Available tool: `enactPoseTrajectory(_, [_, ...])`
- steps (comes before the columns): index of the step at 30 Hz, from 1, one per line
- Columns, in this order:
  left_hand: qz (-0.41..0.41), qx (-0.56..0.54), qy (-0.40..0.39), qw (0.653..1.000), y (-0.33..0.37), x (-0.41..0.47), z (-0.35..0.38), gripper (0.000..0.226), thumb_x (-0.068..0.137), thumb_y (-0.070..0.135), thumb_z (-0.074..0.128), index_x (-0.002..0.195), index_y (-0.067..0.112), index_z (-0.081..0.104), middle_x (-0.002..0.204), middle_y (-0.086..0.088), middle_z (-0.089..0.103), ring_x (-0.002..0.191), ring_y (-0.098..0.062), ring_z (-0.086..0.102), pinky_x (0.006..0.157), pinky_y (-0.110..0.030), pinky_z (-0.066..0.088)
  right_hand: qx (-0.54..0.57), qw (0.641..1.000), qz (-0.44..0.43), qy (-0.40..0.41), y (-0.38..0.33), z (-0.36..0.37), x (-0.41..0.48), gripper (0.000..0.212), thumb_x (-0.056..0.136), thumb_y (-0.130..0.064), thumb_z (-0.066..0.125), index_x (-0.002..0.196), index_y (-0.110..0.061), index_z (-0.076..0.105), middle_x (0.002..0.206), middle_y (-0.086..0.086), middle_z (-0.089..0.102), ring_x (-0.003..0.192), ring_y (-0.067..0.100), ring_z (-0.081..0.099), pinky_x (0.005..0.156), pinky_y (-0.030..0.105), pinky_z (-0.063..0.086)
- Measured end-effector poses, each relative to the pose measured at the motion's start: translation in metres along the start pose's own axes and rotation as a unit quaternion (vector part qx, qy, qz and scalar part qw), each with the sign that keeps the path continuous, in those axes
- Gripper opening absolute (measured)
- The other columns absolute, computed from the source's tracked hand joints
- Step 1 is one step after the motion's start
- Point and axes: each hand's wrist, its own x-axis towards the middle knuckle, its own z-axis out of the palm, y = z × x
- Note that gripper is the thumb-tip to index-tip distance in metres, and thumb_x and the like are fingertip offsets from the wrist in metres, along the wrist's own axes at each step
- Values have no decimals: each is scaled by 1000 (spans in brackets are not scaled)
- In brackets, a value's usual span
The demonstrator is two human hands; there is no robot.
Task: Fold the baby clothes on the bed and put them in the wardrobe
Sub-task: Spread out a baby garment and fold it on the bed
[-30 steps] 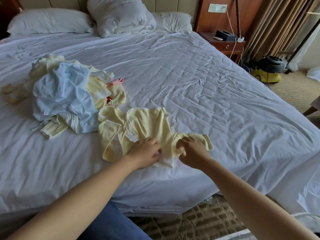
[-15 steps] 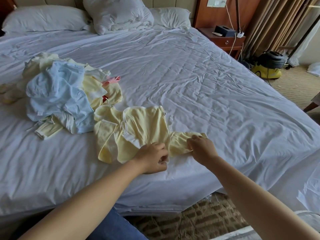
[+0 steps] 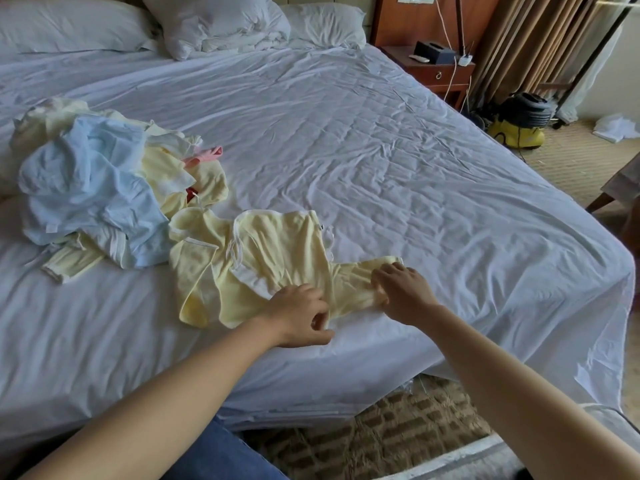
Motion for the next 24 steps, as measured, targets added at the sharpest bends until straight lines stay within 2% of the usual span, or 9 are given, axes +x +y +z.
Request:
enactPoseTrajectory(3, [2, -9, 7, 1000, 11, 10, 0, 34, 75, 52, 66, 89, 27, 50, 93, 13, 49, 88, -9, 47, 72, -26, 33, -8, 998, 55, 40, 5, 0, -2, 43, 77, -20, 70, 116, -19, 52, 118, -1, 50, 113, 23, 47, 88, 32, 40])
enactPoseTrajectory(5, [-18, 8, -5, 1000, 17, 17, 2, 37, 77, 46, 66, 102, 25, 49, 104, 10, 51, 97, -11, 49, 77, -28, 38, 1, 996, 79, 50, 8, 0, -3, 36, 80, -14, 67, 113, -18, 53, 115, -1, 50, 109, 23, 48, 79, 31, 40])
enactPoseTrajectory(8, [-67, -11, -7, 998, 19, 23, 4, 28, 81, 32, 62, 104, 22, 51, 106, 7, 54, 101, -15, 53, 78, -30, 42, -9, 995, 63, 78, 14, -1, -1, 28, 75, 4, 58, 93, -17, 58, 96, -1, 56, 95, 24, 53, 64, 29, 32])
enactPoseTrajectory(12, [-90, -49, -31, 994, 18, 25, -3, 14, 85, 23, 56, 99, 20, 55, 97, 6, 56, 83, -14, 55, 69, -27, 40, -75, 990, 12, 117, 19, -9, 3, 41, 44, 19, 67, 60, -15, 51, 64, 0, 48, 62, 24, 49, 52, 27, 28])
enactPoseTrajectory(13, [-92, -69, -39, 993, 18, 24, -4, 14, 85, 23, 57, 98, 20, 57, 96, 7, 57, 78, -12, 54, 69, -27, 43, -96, 990, 12, 98, 20, -9, 3, 40, 47, 18, 68, 62, -16, 53, 66, 0, 50, 65, 24, 50, 54, 28, 33])
enactPoseTrajectory(15, [-92, -105, -53, 989, 17, 22, -5, 17, 84, 26, 57, 100, 22, 63, 98, 8, 59, 79, -9, 57, 72, -27, 49, -125, 991, 18, 38, 18, -5, 3, 30, 70, 8, 64, 85, -18, 63, 89, 0, 58, 90, 23, 56, 74, 31, 42])
enactPoseTrajectory(18, [-86, -149, -70, 983, 10, 17, -4, 21, 86, 33, 58, 103, 26, 67, 101, 11, 59, 90, -8, 59, 78, -25, 50, -156, 985, 43, -59, 11, -8, 7, 27, 86, -7, 55, 108, -21, 62, 112, -1, 57, 112, 20, 53, 92, 30, 36])
enactPoseTrajectory(21, [-94, -193, -44, 976, 0, 4, -9, 20, 90, 35, 57, 105, 28, 69, 102, 17, 62, 93, -5, 59, 81, -24, 49, -139, 989, 33, -23, -6, -22, 16, 28, 86, -5, 50, 100, -23, 66, 105, -4, 64, 106, 19, 55, 88, 30, 36])
enactPoseTrajectory(24, [-105, -148, 90, 979, -19, -13, -15, 20, 90, 31, 60, 106, 25, 70, 104, 13, 65, 96, -6, 59, 80, -24, 47, -47, 999, -6, 19, -35, -30, 29, 29, 88, -8, 45, 100, -24, 66, 106, -4, 67, 105, 19, 56, 89, 32, 39])
